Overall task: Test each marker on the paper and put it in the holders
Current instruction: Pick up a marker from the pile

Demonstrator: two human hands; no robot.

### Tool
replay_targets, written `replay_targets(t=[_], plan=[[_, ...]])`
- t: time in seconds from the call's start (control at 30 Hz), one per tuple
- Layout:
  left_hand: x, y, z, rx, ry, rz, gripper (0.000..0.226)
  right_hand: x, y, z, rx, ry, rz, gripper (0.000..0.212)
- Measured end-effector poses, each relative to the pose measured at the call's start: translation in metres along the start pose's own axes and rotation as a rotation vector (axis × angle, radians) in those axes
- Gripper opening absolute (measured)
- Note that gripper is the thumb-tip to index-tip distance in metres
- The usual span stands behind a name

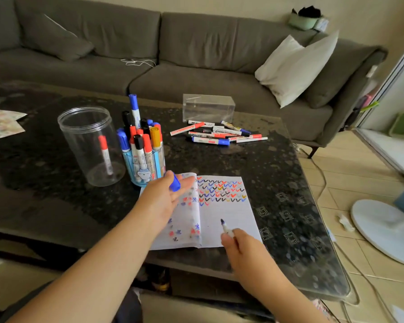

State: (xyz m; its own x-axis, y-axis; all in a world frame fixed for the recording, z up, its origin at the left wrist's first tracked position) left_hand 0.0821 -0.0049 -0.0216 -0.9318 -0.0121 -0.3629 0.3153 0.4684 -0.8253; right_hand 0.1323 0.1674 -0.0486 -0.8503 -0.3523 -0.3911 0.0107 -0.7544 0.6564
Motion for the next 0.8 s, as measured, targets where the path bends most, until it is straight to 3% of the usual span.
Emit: replay_targets(t=[0.07, 0.17, 0.23, 0.4, 0.53, 0.6, 0.73, 0.8], plan=[[0.0, 0.01, -0.001, 0.068, 0.096, 0.015, 0.028, 0.002, -0.008, 0.004, 0.26, 0.034, 0.032, 0.034], [-0.002, 0.02, 0.001, 0.26, 0.002, 0.071, 0.025, 0.006, -0.003, 0.014, 0.464, 0.08, 0.084, 0.031], [-0.005, 0.022, 0.006, 0.414, -0.052, 0.103, 0.025, 0.009, 0.003, 0.02, 0.564, 0.07, 0.144, 0.017], [-0.001, 0.018, 0.012, 0.598, -0.023, 0.09, 0.019, 0.025, 0.01, 0.032, 0.872, -0.005, 0.272, 0.02], [0.012, 0.013, 0.013, 0.779, 0.026, 0.034, 0.018, 0.049, 0.008, 0.041, 1.304, 0.045, 0.265, 0.028], [0.018, 0.013, 0.014, 0.863, 0.041, 0.023, 0.02, 0.064, 0.003, 0.044, 1.283, 0.049, 0.274, 0.029], [0.029, 0.017, 0.02, 0.941, 0.08, -0.021, 0.022, 0.088, -0.009, 0.045, 0.739, -0.026, 0.247, 0.009], [0.033, 0.021, 0.021, 0.988, 0.085, -0.039, 0.023, 0.098, -0.012, 0.046, 0.588, -0.074, 0.222, 0.022]])
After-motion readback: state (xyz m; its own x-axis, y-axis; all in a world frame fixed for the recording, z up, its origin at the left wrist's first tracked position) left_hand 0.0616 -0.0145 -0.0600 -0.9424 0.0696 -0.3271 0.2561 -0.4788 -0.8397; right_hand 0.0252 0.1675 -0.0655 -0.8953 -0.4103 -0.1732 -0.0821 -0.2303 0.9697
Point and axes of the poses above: each hand's wrist, its own x-axis towards the middle knuckle, its own z-axis out of the back of the hand, y = z × x, the point moved 3 cm from there along x, towards the middle knuckle, and after that the axes turned 15 degrees about y, right-handed, at the moved point
